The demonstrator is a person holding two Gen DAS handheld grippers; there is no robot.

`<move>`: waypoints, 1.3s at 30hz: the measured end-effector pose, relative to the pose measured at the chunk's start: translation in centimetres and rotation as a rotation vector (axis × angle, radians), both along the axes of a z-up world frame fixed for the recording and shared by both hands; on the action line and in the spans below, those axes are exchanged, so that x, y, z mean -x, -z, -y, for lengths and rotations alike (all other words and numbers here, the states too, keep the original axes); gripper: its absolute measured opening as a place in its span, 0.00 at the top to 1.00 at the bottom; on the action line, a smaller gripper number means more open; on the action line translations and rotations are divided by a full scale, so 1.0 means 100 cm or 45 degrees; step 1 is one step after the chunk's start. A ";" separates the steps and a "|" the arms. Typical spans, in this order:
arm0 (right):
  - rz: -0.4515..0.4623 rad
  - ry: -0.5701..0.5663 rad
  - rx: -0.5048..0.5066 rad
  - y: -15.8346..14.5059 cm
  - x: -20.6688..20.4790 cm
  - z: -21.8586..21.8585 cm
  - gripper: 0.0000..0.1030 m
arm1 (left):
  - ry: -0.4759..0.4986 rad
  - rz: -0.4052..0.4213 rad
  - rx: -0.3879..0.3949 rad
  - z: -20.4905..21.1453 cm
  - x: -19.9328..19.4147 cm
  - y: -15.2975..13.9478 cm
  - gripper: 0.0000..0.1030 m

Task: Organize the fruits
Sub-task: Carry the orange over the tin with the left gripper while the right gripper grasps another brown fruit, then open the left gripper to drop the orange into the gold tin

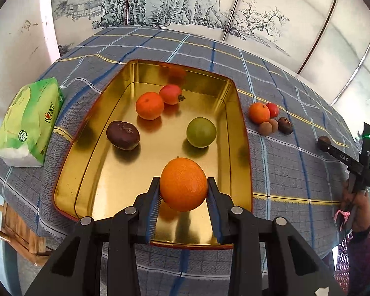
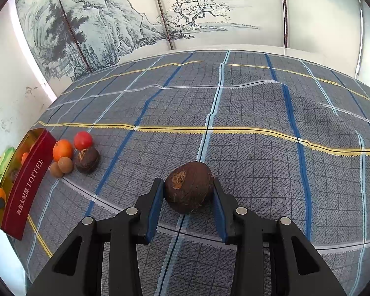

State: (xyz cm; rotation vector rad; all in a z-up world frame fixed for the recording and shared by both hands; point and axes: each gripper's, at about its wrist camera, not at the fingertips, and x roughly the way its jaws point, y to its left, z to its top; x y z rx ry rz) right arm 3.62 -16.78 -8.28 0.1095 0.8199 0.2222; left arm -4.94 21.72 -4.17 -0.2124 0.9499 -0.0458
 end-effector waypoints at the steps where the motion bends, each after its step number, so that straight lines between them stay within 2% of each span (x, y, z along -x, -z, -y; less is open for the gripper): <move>1: 0.000 0.000 0.001 0.000 0.000 0.000 0.62 | 0.000 -0.001 -0.001 0.000 -0.001 0.001 0.69; 10: 0.000 0.000 -0.002 0.000 0.000 -0.001 0.62 | 0.007 -0.001 -0.028 0.003 -0.008 0.006 0.69; 20: 0.000 0.001 0.004 0.000 0.000 -0.001 0.62 | 0.001 0.022 -0.101 0.006 -0.014 0.005 0.69; 29: -0.001 0.002 0.005 0.000 0.000 -0.001 0.62 | 0.005 0.077 -0.209 0.013 -0.010 0.001 0.69; 34: 0.000 0.002 0.008 -0.001 0.000 -0.002 0.62 | 0.003 0.079 -0.229 0.017 -0.009 0.001 0.69; 39: -0.001 0.002 0.009 -0.001 -0.001 -0.002 0.62 | -0.015 0.088 -0.280 0.021 -0.007 0.002 0.57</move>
